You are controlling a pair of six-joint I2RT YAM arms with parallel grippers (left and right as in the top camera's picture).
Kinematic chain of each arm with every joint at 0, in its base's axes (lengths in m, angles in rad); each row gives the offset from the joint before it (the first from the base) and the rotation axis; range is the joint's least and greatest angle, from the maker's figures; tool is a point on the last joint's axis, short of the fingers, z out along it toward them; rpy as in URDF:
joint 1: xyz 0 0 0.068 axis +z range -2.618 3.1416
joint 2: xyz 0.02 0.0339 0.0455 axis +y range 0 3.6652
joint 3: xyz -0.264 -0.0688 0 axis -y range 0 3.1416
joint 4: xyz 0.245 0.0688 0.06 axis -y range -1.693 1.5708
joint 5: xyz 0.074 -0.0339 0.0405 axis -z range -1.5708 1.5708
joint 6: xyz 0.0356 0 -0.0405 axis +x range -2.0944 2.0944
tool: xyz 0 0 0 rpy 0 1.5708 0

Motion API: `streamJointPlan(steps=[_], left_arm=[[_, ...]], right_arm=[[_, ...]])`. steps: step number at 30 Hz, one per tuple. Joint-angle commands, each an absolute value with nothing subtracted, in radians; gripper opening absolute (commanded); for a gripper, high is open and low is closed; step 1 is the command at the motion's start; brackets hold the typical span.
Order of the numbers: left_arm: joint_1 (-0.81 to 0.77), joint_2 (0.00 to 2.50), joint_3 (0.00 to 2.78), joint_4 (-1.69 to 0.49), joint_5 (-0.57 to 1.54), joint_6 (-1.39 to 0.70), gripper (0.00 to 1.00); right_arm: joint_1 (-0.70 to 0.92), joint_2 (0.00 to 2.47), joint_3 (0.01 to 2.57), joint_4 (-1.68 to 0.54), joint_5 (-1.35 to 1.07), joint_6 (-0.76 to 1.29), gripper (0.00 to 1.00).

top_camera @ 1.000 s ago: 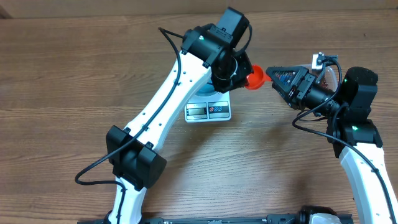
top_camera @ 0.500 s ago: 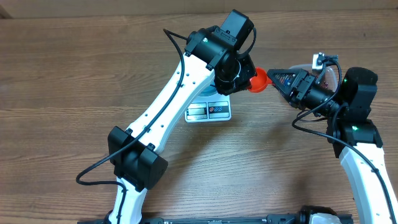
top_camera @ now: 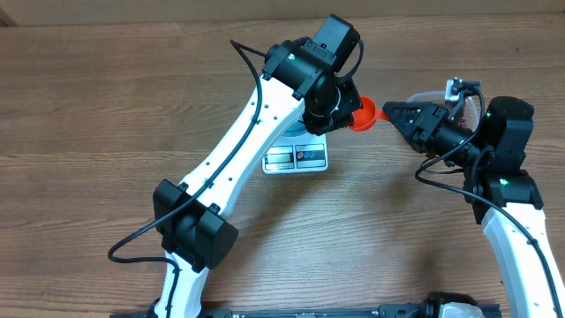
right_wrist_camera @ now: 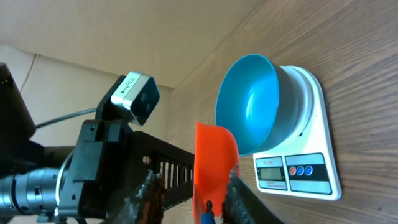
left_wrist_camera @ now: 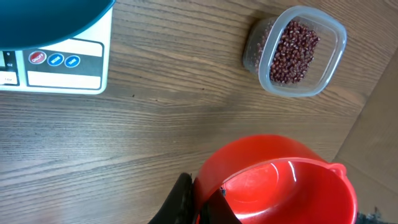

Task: Scoop item into bowl and weigh 150g on scale
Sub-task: 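Close the right gripper on the blue scoop handle, then open the left gripper and carry the scoop right toward the bean tub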

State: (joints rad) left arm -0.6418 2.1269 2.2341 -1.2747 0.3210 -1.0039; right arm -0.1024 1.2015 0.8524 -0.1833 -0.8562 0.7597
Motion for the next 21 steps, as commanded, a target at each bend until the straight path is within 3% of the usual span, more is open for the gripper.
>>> streamJointPlan(steps=[1,13,16,17,18,19,20,21], left_arm=[[-0.647,2.124,2.258,-1.274,0.304,-1.018,0.04],[-0.646,2.124,2.258,-1.274,0.303,-1.018,0.06],[-0.646,2.124,2.258,-1.275,0.302,-1.017,0.24],[-0.646,2.124,2.258,-1.275,0.301,-1.017,0.36],[-0.646,2.124,2.258,-1.275,0.297,-1.017,0.48],[-0.646,2.124,2.258,-1.275,0.284,-1.016,0.91],[-0.646,2.124,2.258,-1.278,0.277,-1.010,0.99],[-0.646,2.124,2.258,-1.279,0.277,-0.997,1.00]], right_arm=[[-0.098,1.195,0.883,-0.182,-0.846,0.751,0.28],[-0.098,1.195,0.883,-0.189,-0.847,0.751,0.06],[-0.098,1.195,0.883,-0.193,-0.847,0.751,0.04],[-0.098,1.195,0.883,-0.193,-0.847,0.750,0.04],[-0.098,1.195,0.883,-0.193,-0.847,0.750,0.04],[-0.098,1.195,0.883,-0.193,-0.847,0.730,0.04],[-0.098,1.195,0.883,-0.194,-0.847,0.717,0.04],[-0.098,1.195,0.883,-0.196,-0.847,0.707,0.04]])
